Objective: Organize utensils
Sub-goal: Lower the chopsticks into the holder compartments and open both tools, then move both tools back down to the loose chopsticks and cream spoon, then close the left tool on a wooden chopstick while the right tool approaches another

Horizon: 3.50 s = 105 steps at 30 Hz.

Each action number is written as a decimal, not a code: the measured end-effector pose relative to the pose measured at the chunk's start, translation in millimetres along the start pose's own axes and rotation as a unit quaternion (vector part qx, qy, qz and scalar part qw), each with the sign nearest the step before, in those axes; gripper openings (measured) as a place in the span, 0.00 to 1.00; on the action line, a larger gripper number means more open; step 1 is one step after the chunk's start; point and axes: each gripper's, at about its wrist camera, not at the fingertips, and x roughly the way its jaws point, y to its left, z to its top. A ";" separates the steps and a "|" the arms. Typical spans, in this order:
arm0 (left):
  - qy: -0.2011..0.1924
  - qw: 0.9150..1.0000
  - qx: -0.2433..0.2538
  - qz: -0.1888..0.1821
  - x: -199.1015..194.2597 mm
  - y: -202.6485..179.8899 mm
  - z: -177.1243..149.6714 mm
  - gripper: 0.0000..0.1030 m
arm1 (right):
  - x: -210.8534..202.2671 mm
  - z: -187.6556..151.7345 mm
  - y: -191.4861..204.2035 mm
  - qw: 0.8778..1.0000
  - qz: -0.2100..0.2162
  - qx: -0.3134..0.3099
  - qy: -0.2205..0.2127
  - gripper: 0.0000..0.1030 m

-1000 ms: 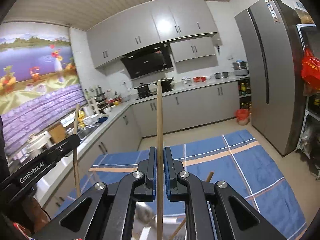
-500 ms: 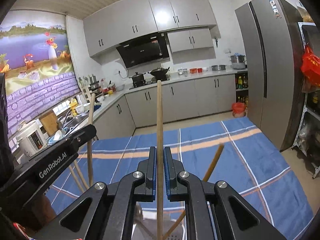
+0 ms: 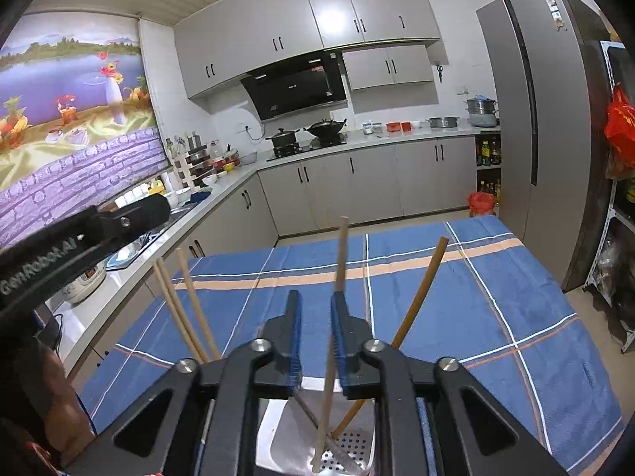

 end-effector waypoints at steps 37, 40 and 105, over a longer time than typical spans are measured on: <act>0.303 0.951 -0.028 -0.054 -72.6 -27.4 -199.9 0.60 | -90.7 -184.2 -98.3 0.956 -0.099 -0.022 0.275 0.10; 0.317 0.947 -0.003 -0.062 -56.3 -51.7 -205.4 0.60 | -99.4 -182.9 -115.4 0.956 -0.110 -0.003 0.272 0.10; 0.355 0.930 0.036 -0.088 -32.6 -17.0 -224.1 0.12 | -76.3 -186.8 -32.8 0.955 0.050 0.047 0.288 0.22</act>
